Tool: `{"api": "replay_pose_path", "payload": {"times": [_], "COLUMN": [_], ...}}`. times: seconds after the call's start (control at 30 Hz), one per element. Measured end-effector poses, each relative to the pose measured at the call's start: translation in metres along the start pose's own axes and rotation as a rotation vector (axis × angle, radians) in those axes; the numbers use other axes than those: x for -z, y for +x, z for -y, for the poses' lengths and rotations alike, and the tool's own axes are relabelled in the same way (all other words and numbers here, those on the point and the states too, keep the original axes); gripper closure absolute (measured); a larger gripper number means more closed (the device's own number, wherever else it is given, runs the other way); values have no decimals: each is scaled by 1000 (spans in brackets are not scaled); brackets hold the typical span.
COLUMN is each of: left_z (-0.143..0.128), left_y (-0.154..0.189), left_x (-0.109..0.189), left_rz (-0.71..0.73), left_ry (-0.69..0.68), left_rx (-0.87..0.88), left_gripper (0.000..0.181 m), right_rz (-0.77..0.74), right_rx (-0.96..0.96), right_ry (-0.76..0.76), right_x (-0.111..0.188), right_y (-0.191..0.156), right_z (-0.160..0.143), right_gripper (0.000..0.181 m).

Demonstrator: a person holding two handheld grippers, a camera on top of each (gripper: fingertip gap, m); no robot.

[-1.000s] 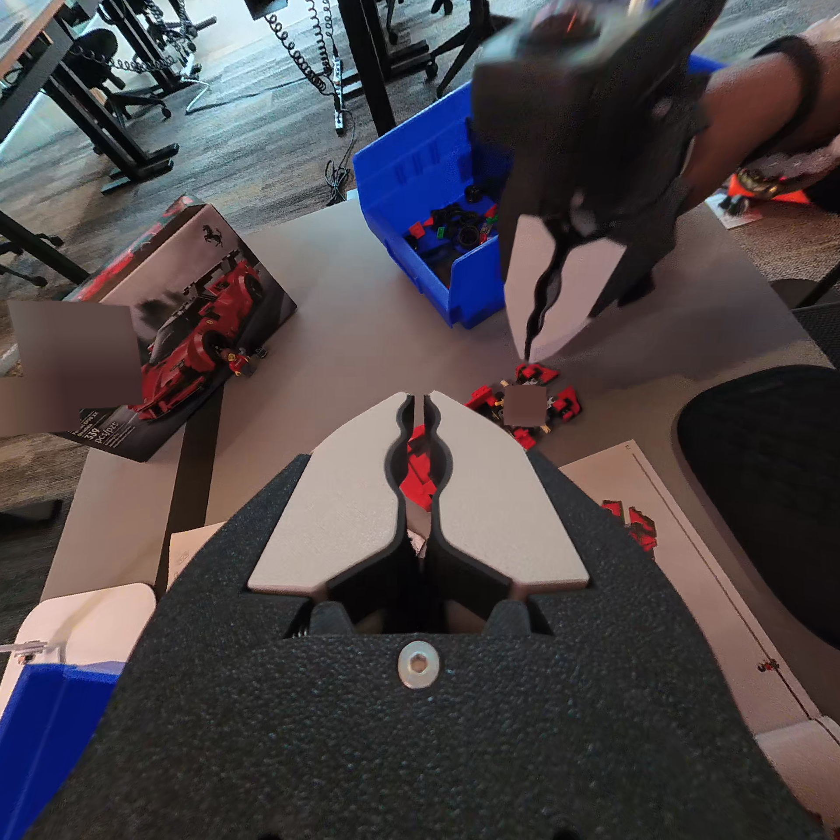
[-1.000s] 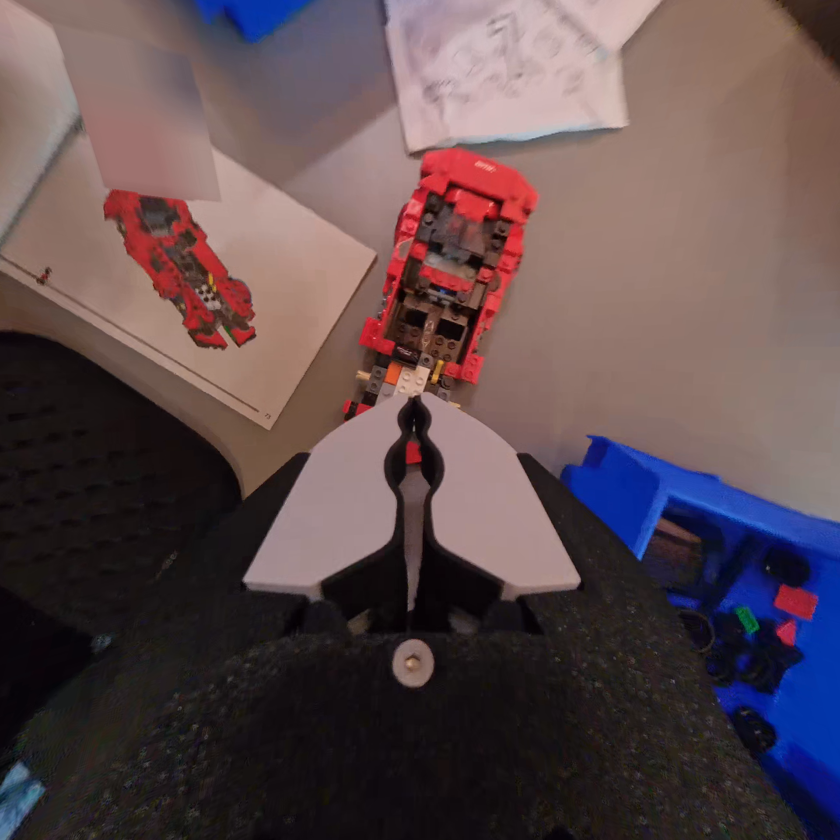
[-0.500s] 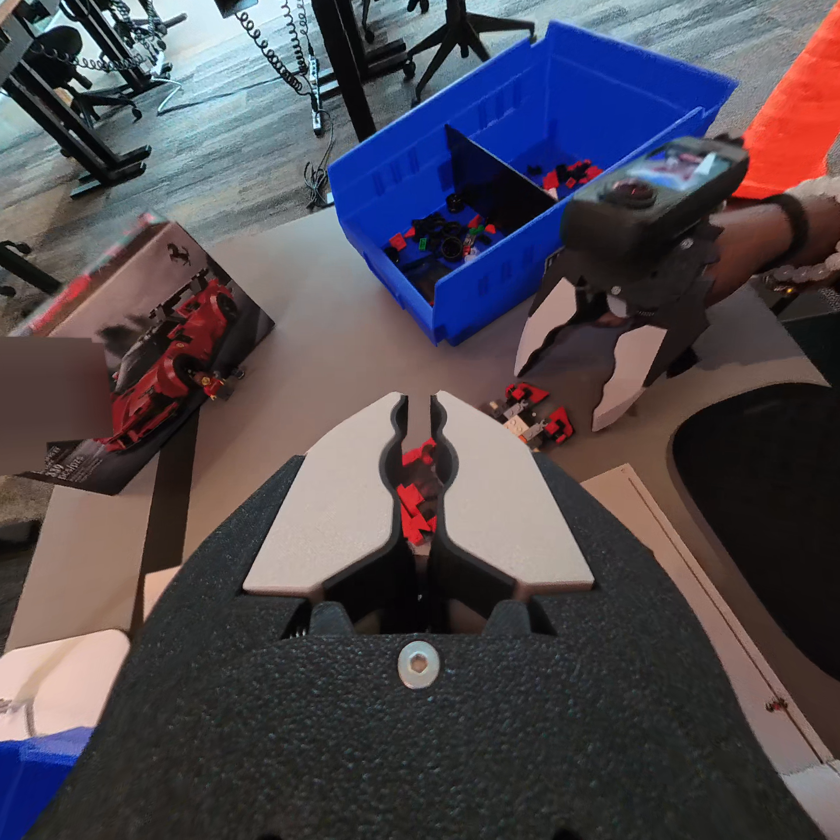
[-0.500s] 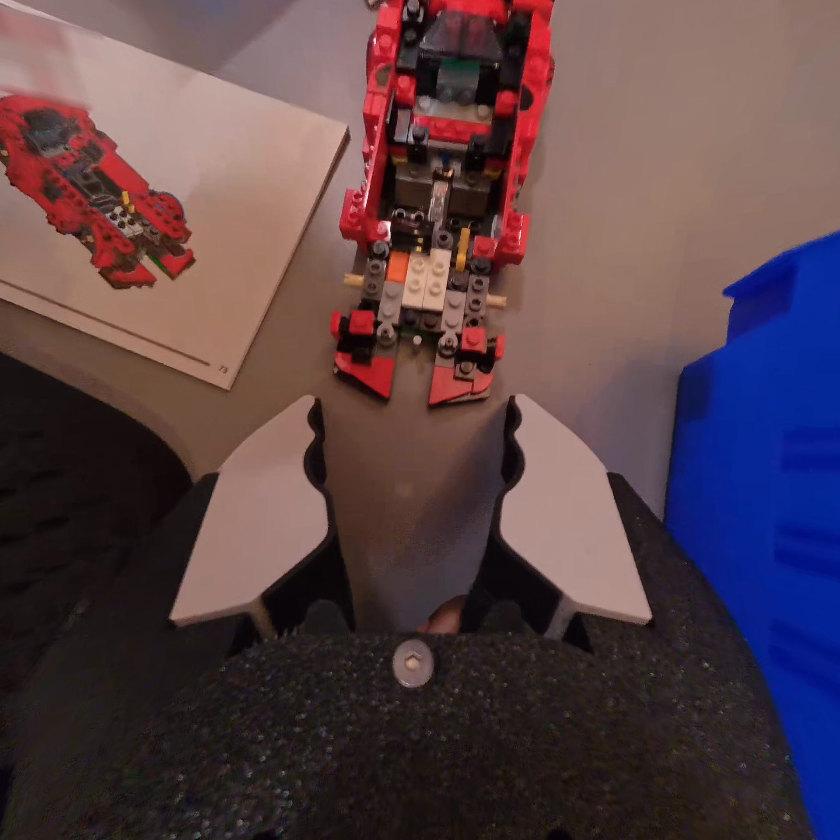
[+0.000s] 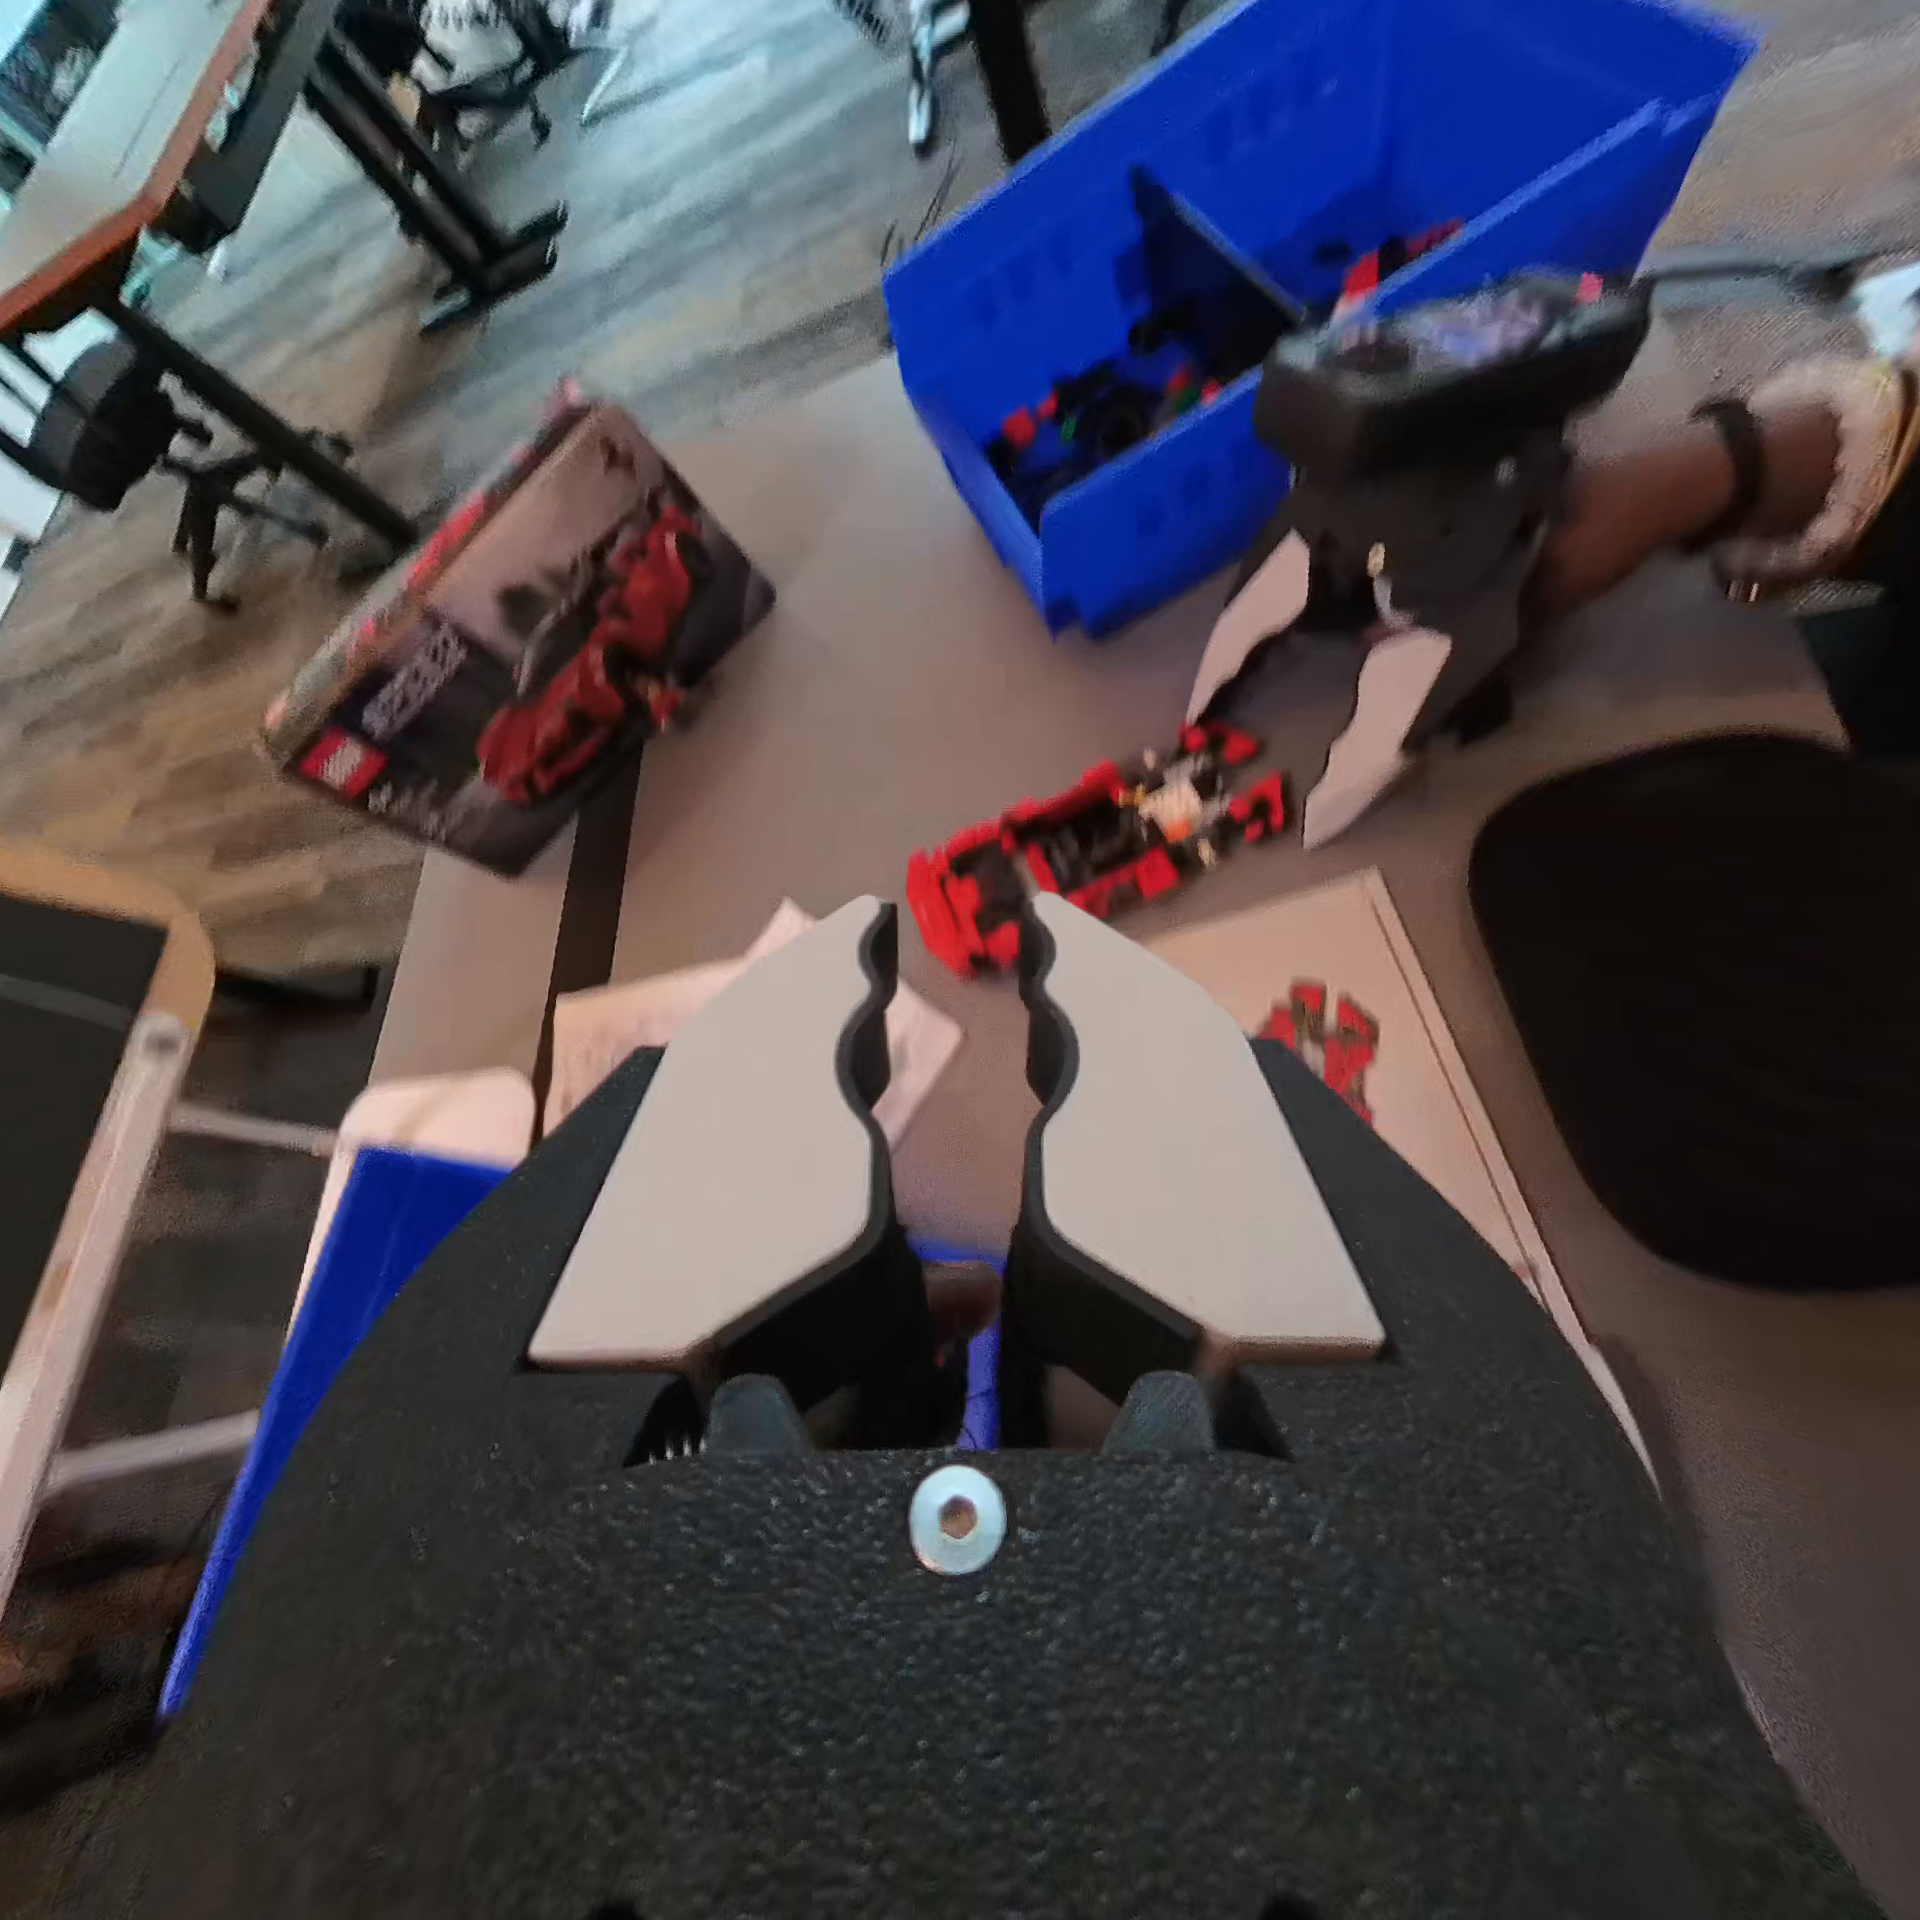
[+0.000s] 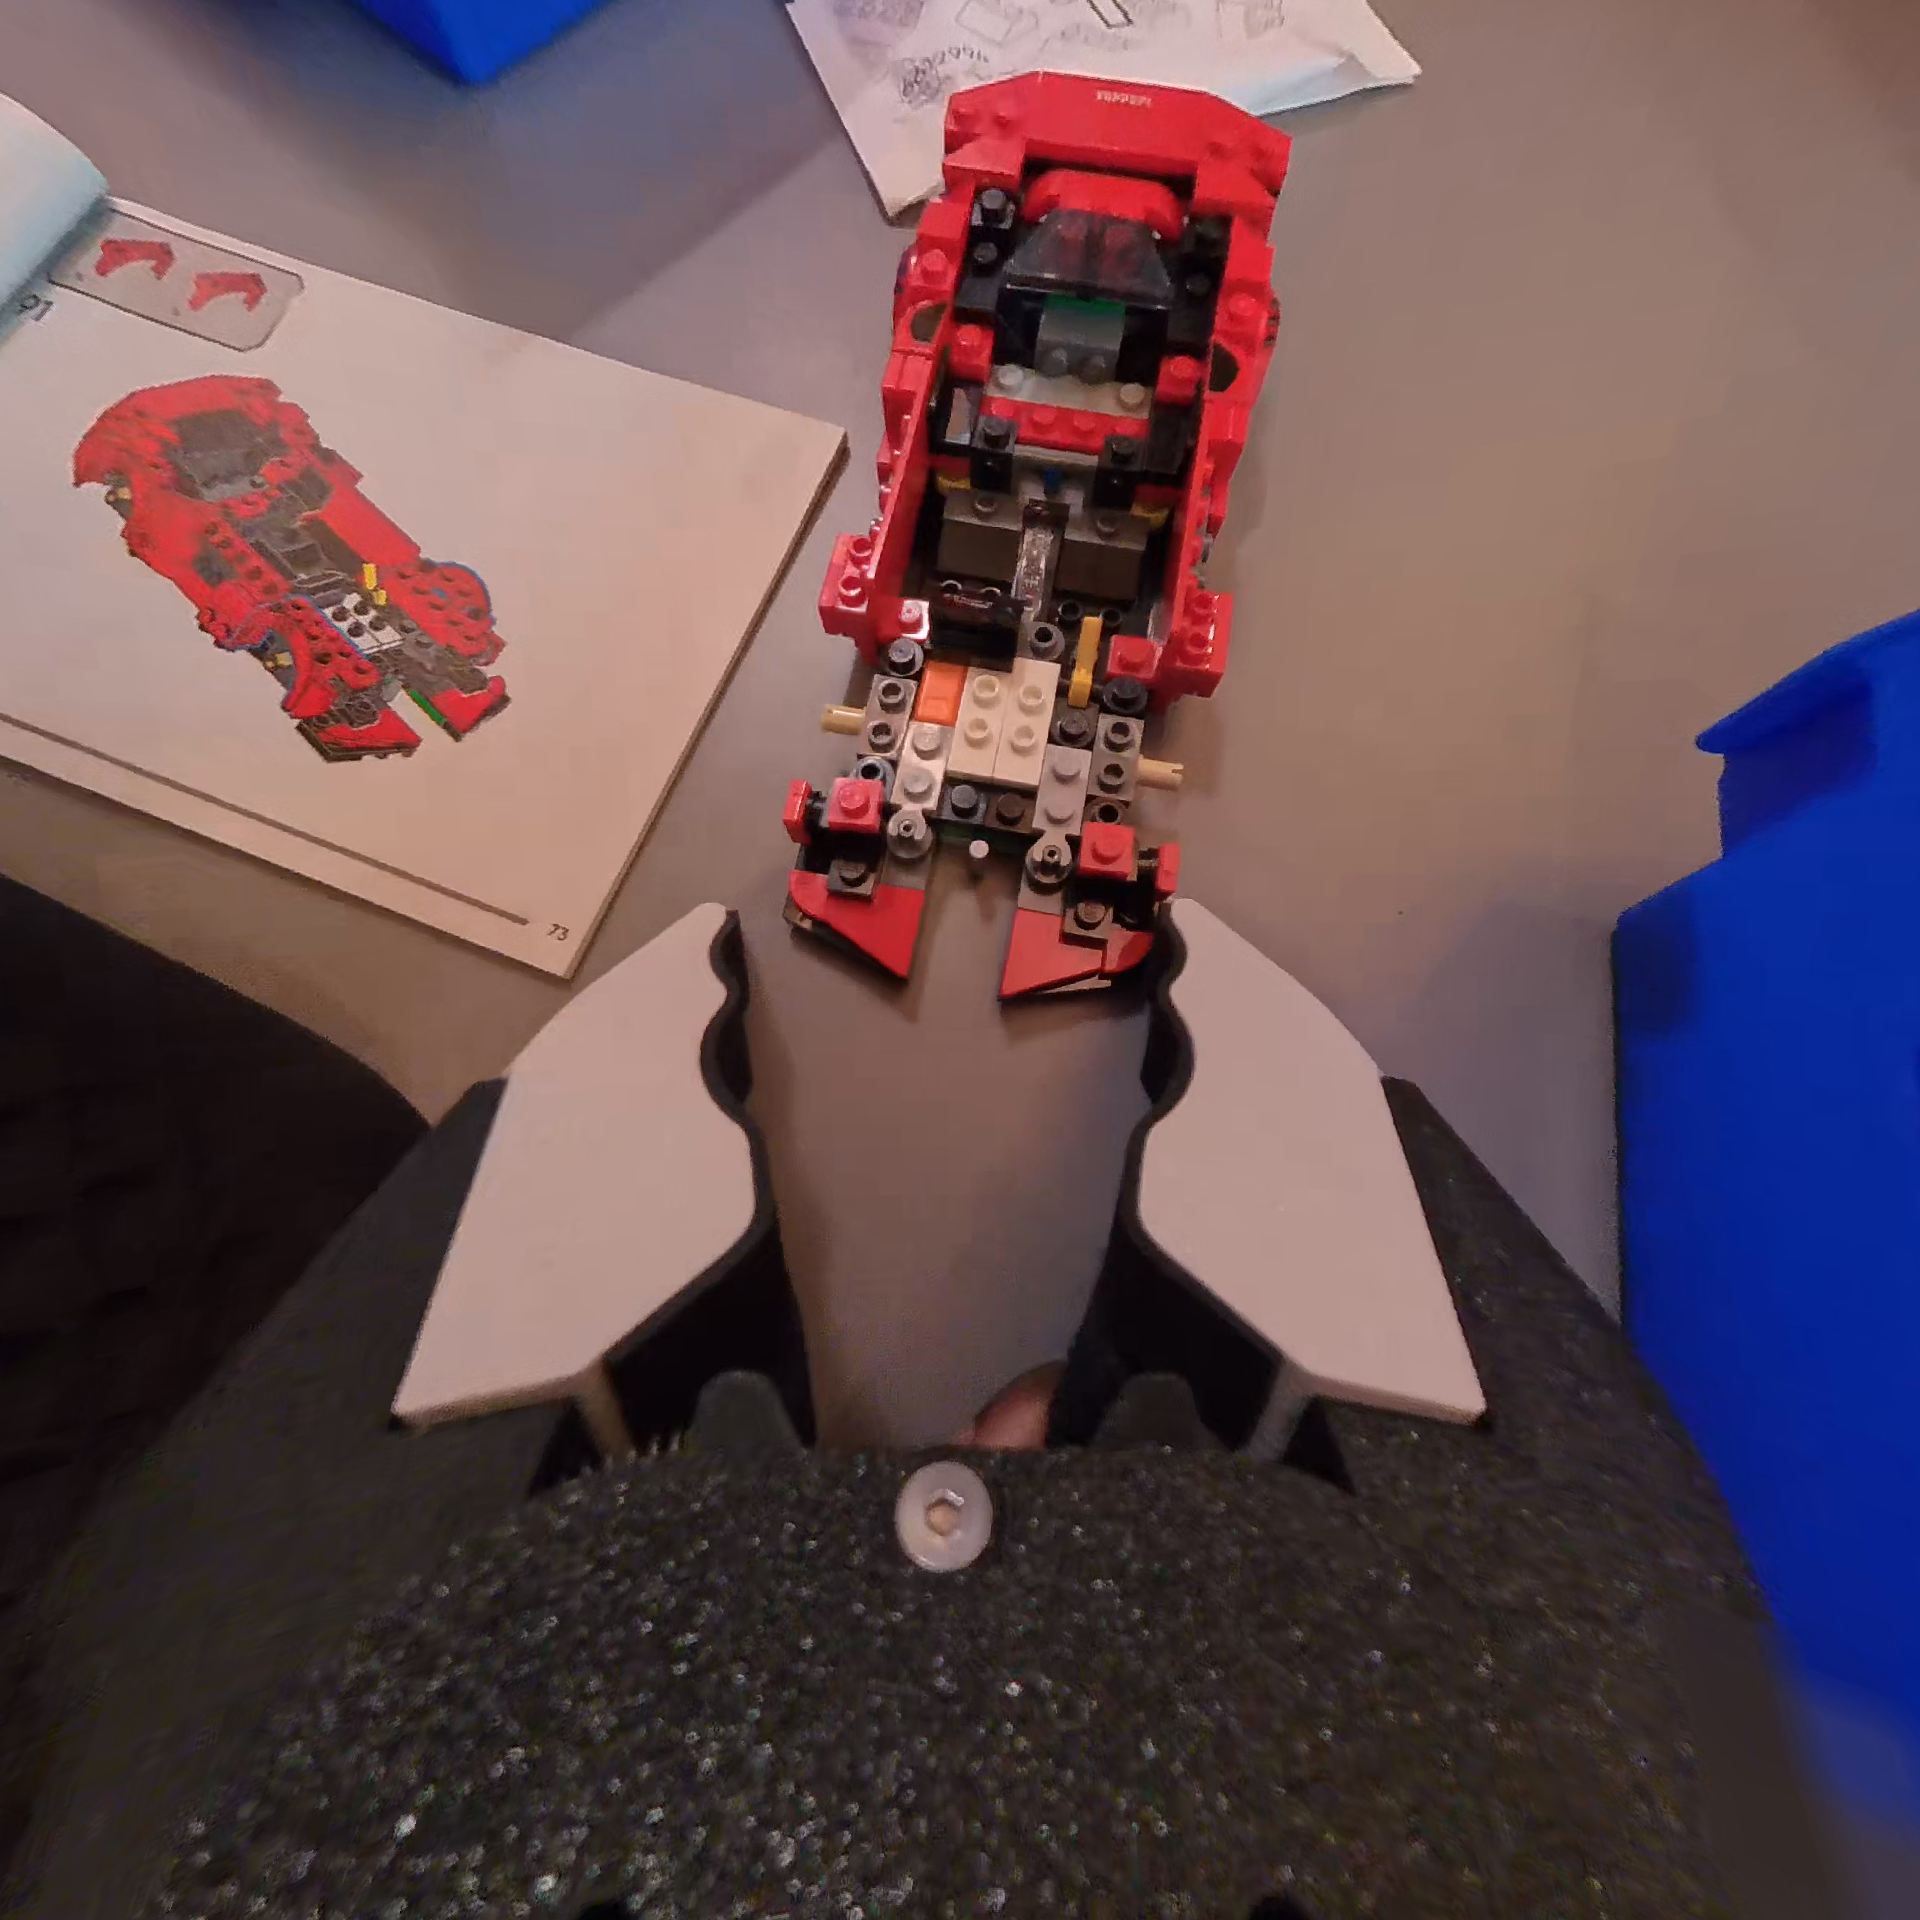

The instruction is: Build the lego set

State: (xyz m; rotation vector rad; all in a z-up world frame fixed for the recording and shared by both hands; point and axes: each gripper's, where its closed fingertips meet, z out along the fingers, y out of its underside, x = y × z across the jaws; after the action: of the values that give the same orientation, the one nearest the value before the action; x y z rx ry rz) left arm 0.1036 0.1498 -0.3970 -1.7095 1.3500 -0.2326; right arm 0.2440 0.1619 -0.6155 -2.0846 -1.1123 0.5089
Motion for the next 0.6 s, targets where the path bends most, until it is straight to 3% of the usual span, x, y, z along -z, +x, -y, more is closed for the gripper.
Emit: {"api": "replay_pose_path", "payload": {"times": [0.2,0.37,0.5,0.6], "left_z": [-102,-189,-217,-223], "left_y": [50,101,132,146], "left_x": [55,78,80,78], "left_rz": [139,174,141,124], "left_ry": [-210,-371,-316,-271], "left_rx": [42,205,400,452], "left_gripper": [154,155,151,128], "right_rz": [22,209,284,341], "right_rx": [-21,5,42,67], "right_ry": [46,82,47,64], "right_x": [33,42,19,7], "right_y": [-4,-54,-86,-110], "right_z": [7,16,20,32], "right_gripper": [113,112,112,115]}}
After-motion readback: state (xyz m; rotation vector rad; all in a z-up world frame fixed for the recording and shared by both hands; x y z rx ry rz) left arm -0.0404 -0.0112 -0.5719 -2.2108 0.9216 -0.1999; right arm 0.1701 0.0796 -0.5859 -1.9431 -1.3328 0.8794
